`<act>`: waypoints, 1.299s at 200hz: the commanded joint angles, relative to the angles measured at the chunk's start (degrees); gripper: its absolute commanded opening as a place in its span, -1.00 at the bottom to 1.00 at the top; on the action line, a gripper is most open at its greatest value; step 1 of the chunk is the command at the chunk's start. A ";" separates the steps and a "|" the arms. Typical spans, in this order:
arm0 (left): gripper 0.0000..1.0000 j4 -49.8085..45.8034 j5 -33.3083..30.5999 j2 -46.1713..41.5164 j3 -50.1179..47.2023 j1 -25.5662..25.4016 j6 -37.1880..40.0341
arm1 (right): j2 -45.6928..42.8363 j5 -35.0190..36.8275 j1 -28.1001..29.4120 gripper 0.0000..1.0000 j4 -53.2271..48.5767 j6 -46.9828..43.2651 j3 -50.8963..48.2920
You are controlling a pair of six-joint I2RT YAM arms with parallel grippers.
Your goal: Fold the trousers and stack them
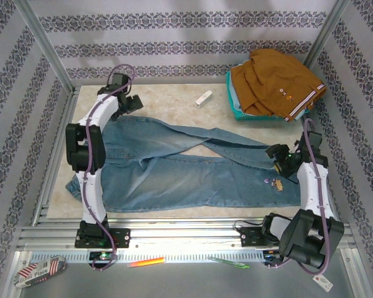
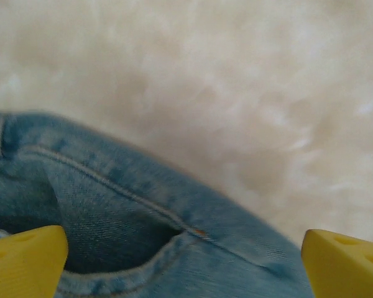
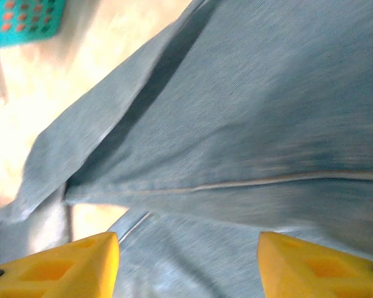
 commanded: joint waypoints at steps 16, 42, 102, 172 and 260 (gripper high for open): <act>0.49 -5.72 -1.41 3.14 -0.06 0.74 4.08 | 1.68 -4.09 9.90 0.24 4.04 11.00 -3.71; -0.24 -6.49 0.20 5.34 1.23 1.29 5.14 | 5.53 -4.62 13.61 0.25 10.15 17.57 -6.25; -1.00 -3.91 5.05 -0.78 -3.13 3.19 6.92 | 24.54 -7.59 15.27 0.02 21.26 19.03 0.51; -1.00 -0.42 10.51 -6.28 -6.32 3.89 4.10 | 37.98 -9.10 14.00 -1.00 18.48 18.33 9.22; -1.00 -2.68 8.77 -10.16 -1.22 7.15 3.64 | 25.99 -12.93 4.19 -1.00 9.33 9.73 15.31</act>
